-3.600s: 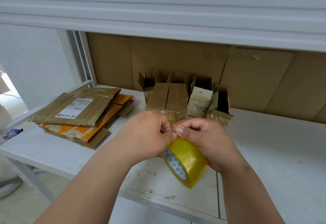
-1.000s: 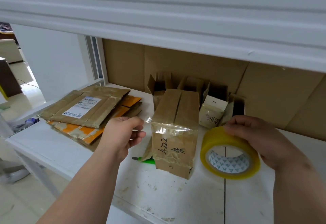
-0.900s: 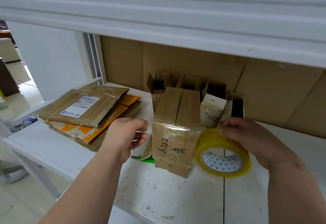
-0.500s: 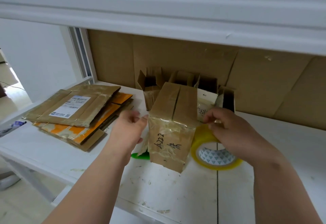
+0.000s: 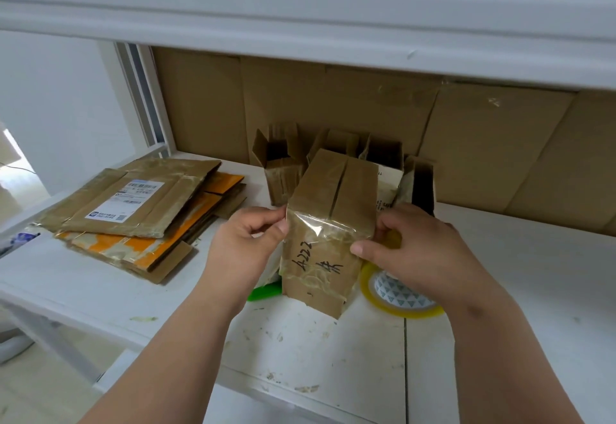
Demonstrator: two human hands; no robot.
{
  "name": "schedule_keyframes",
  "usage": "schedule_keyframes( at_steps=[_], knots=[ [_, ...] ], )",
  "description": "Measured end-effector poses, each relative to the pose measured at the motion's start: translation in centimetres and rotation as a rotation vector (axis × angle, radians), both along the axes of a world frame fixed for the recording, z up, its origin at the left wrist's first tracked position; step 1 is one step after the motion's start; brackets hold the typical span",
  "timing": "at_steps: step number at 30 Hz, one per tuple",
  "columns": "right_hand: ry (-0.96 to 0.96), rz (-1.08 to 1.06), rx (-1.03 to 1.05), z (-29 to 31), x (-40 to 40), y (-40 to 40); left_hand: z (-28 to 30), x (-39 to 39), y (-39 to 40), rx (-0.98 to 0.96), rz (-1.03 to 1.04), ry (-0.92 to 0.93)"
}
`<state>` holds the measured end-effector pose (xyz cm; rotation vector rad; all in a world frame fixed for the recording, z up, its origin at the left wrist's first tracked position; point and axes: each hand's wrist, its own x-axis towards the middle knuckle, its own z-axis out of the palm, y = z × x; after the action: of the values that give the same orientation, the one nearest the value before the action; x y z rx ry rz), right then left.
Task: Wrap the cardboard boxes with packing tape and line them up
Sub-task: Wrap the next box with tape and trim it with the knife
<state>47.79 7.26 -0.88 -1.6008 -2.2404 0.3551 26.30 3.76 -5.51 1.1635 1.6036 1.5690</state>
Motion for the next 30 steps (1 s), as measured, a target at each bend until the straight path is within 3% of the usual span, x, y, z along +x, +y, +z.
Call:
schedule_keyframes(
  at_steps=[5,9,13,19,24,30],
  knots=[
    [-0.066,-0.070,0.091,-0.4,-1.1,-0.2,-0.4,0.4,0.7,0.022,0.100,0.086],
    [-0.087,-0.082,0.097,-0.7,-1.2,-0.1,-1.1,0.9,0.9,0.010,0.065,0.161],
    [-0.029,-0.040,0.017,-0.5,-0.3,-0.2,-0.6,0.7,0.8,0.010,-0.016,0.112],
    [-0.012,-0.091,0.076,-1.3,-0.7,0.3,0.0,0.9,1.9,-0.023,0.007,0.336],
    [0.002,-0.114,0.034,-1.4,-0.9,0.5,-0.6,0.9,2.9,0.000,0.043,0.276],
    [0.054,-0.073,-0.062,-2.1,-0.3,0.6,-1.2,1.1,3.1,-0.035,0.013,-0.081]
  ],
)
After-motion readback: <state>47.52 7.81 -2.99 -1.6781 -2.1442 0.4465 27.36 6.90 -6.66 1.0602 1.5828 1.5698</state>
